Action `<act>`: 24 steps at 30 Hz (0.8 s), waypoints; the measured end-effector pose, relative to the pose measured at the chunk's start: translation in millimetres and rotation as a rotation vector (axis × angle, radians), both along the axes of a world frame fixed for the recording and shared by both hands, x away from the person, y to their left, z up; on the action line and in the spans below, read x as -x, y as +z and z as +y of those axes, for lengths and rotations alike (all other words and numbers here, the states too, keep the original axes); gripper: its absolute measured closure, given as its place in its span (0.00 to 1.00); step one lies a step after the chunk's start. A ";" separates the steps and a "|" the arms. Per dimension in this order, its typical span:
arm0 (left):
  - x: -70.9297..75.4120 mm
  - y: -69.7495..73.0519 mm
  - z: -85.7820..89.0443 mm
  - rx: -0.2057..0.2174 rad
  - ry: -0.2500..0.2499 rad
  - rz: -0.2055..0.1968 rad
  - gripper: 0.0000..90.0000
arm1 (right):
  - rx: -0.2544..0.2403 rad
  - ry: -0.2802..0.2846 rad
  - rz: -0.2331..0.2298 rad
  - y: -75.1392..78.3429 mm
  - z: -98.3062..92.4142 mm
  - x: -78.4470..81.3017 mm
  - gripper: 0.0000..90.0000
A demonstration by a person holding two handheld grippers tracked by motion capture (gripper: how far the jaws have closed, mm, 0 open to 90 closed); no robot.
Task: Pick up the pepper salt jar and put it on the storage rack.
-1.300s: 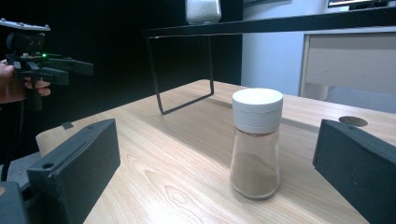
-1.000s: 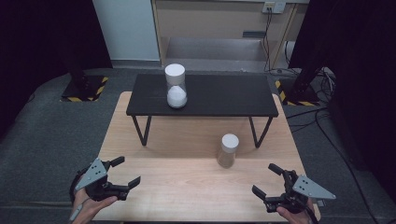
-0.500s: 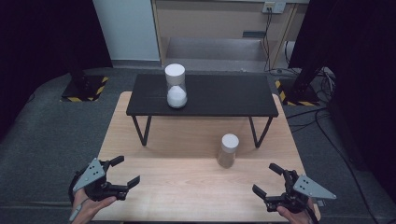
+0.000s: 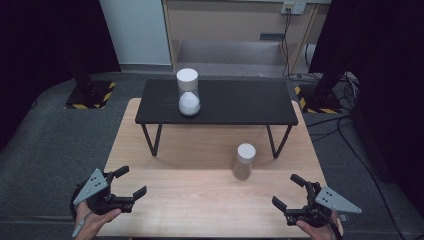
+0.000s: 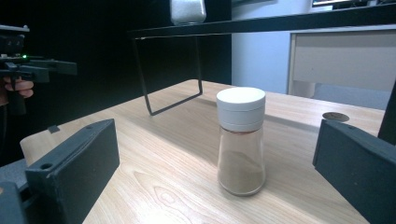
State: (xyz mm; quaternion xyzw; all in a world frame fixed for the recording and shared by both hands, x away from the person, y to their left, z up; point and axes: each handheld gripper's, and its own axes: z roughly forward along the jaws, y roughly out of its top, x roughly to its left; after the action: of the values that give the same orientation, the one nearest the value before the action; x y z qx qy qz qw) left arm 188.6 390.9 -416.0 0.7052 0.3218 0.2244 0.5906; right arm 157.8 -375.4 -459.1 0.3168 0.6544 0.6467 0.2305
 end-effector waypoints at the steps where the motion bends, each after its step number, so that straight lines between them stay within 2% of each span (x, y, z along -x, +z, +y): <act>1: 0.6 -0.7 0.8 0.008 0.005 -0.002 0.04 | 0.005 -0.001 0.003 1.2 -0.3 -0.1 0.01; 4: 2.1 -0.6 1.1 0.007 0.009 -0.010 0.04 | 0.007 -0.002 0.024 5.6 -1.9 0.0 0.01; 6: 2.5 -0.7 1.1 0.006 0.006 -0.013 0.03 | 0.019 -0.006 0.021 10.4 -3.6 1.7 0.01; 9: 4.3 0.7 -0.6 -0.015 0.011 -0.022 0.03 | -0.008 -0.019 0.018 14.4 -8.1 5.5 0.01; 12: 3.9 0.3 0.1 -0.012 0.006 -0.021 0.03 | -0.021 -0.025 0.020 18.5 -13.9 9.1 0.01; 20: 3.1 0.4 -1.1 -0.014 -0.003 -0.025 0.03 | 0.017 -0.037 0.020 42.3 -30.5 11.2 0.01; 24: 3.2 0.1 -0.8 -0.010 -0.001 -0.024 0.03 | 0.037 -0.008 0.008 57.2 -38.2 4.4 0.01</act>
State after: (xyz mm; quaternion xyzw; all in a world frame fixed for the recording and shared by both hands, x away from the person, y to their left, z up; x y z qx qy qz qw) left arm 185.4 390.1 -415.9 0.7057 0.3132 0.2339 0.5910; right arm 153.4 -413.6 -401.9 0.3178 0.6660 0.6321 0.2364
